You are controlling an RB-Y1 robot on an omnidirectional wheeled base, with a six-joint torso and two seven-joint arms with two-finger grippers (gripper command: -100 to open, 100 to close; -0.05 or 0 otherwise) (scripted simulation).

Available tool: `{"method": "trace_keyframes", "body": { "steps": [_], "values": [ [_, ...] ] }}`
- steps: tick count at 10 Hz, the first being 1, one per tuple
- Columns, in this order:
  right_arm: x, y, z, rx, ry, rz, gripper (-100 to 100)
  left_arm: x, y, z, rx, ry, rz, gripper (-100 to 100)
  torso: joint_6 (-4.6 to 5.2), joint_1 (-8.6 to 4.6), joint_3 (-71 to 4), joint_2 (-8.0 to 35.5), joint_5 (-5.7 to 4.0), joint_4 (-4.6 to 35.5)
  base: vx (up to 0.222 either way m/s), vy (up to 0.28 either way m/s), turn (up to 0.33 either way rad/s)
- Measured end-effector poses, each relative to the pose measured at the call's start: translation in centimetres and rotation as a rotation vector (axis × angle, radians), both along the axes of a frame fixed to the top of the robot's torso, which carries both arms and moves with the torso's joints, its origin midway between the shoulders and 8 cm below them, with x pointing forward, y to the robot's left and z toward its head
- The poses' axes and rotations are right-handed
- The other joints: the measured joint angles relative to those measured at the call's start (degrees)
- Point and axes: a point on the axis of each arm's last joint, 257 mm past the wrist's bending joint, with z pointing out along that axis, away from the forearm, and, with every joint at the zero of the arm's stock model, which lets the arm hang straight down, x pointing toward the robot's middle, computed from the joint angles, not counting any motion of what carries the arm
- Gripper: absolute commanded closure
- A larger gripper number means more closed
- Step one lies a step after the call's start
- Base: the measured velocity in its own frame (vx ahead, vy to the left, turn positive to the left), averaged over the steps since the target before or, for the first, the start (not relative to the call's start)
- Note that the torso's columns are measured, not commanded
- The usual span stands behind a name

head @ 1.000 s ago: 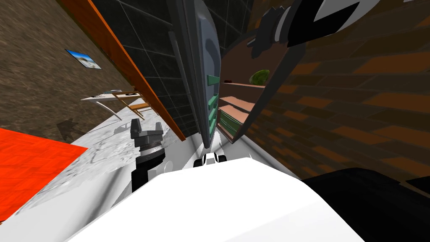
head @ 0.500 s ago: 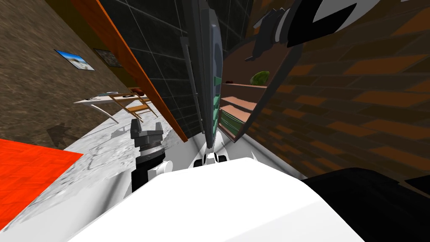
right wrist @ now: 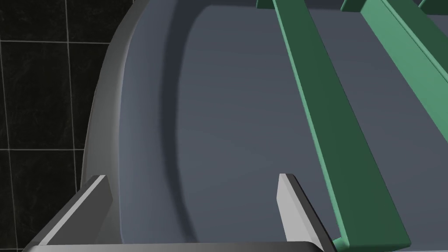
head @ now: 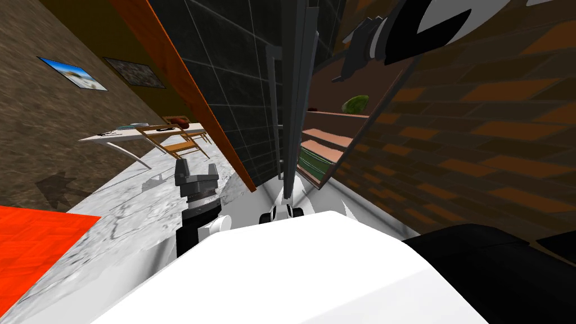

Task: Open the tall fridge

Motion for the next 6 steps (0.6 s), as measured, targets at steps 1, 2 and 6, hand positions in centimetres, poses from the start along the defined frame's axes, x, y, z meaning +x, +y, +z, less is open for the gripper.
{"method": "trace_keyframes", "body": {
  "steps": [1, 2, 6],
  "values": [
    [0.3, -0.7, 0.0, 0.001, 0.001, -0.017, -100, 0.0, 0.0, 0.0, 0.0, 0.0, 0.0, 0, -0.02, -0.09, 0.0, 0.0, 0.0, 0.0, 0.037, 0.258, -0.06],
    [0.4, -1.1, 0.1, 0.001, 0.002, -0.029, -100, 0.0, 0.0, 0.0, 0.0, 0.0, 0.0, 0, -0.01, -0.28, 0.0, 0.0, -0.07, 0.0, 0.052, 0.248, -0.052],
    [1.1, -3.2, 0.2, 0.0, 0.003, -0.081, -100, 0.0, 0.0, 0.0, 0.0, 0.0, 0.0, 0, -0.02, -0.03, 0.0, 0.0, 0.02, 0.0, 0.043, 0.275, -0.101]
  ]
}}
